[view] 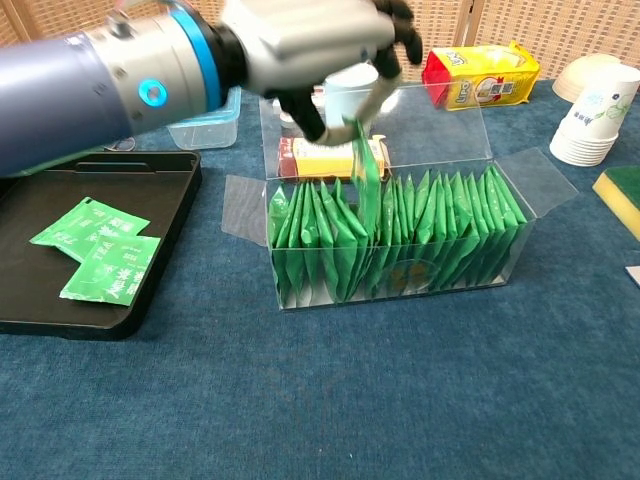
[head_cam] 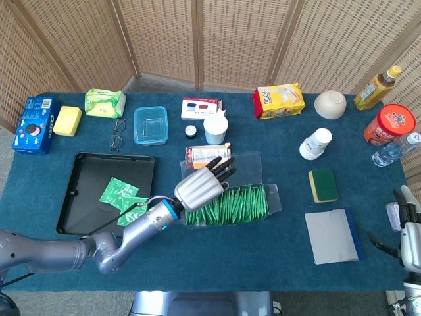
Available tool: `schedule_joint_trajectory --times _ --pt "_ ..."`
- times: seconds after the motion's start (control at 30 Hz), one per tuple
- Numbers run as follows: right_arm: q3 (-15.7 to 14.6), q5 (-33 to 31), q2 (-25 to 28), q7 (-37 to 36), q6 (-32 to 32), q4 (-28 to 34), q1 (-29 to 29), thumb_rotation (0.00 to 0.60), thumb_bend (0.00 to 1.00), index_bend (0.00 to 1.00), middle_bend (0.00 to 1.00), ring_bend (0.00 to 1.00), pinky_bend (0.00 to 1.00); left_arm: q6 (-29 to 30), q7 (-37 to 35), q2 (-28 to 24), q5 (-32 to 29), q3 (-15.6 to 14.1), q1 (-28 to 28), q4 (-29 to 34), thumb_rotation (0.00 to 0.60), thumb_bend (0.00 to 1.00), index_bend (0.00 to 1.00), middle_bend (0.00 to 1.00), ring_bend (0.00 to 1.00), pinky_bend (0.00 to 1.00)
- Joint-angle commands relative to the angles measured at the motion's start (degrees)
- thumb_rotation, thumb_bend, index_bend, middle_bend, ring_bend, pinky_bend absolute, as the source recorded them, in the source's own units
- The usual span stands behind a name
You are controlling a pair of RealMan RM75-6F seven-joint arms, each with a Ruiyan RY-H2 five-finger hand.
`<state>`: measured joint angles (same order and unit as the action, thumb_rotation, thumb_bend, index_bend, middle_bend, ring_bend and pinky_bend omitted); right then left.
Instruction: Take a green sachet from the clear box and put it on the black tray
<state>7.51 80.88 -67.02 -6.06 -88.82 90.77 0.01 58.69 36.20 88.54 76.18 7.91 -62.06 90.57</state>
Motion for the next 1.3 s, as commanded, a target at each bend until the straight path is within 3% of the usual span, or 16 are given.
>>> schedule_joint_trajectory --times 0.03,0.4,0.7,0.97,1.3 --pt "0.1 0.1 0.0 0.0 0.1 0.1 0.1 0.6 0.21 0.0 0.02 0.06 0.2 3.4 -2.8 -2.1 3.1 0.6 1.7 2.2 0.6 0.35 0.65 0.18 0.0 0.15" --pt "0.3 0.8 -0.1 0.1 0.5 0.2 0.9 0.6 0.21 0.0 0.02 0.06 0.2 13.1 -10.3 -10.1 8.3 1.5 8.5 9.1 0.6 0.35 0.64 0.19 0.0 0.15" --pt "0.6 1.3 -0.3 0.9 1.5 0.7 2.1 0.6 0.21 0.0 0.02 0.06 0.2 16.7 -14.0 -19.6 10.0 -2.4 15.9 14.2 0.6 0.35 0.64 0.19 0.0 0.15" --pt "0.9 1.5 -0.5 2.2 2.4 1.4 3.3 0.6 0.21 0.0 0.02 0.06 0.2 19.2 -17.0 -24.8 7.5 -6.3 23.6 12.1 0.6 0.35 0.63 0.19 0.0 0.15" --pt "1.2 1.9 -0.8 4.3 3.5 2.8 4.9 0.6 0.21 0.0 0.02 0.06 0.2 18.1 -20.5 -23.0 3.8 -8.0 28.7 6.3 0.6 0.35 0.63 0.19 0.0 0.15"
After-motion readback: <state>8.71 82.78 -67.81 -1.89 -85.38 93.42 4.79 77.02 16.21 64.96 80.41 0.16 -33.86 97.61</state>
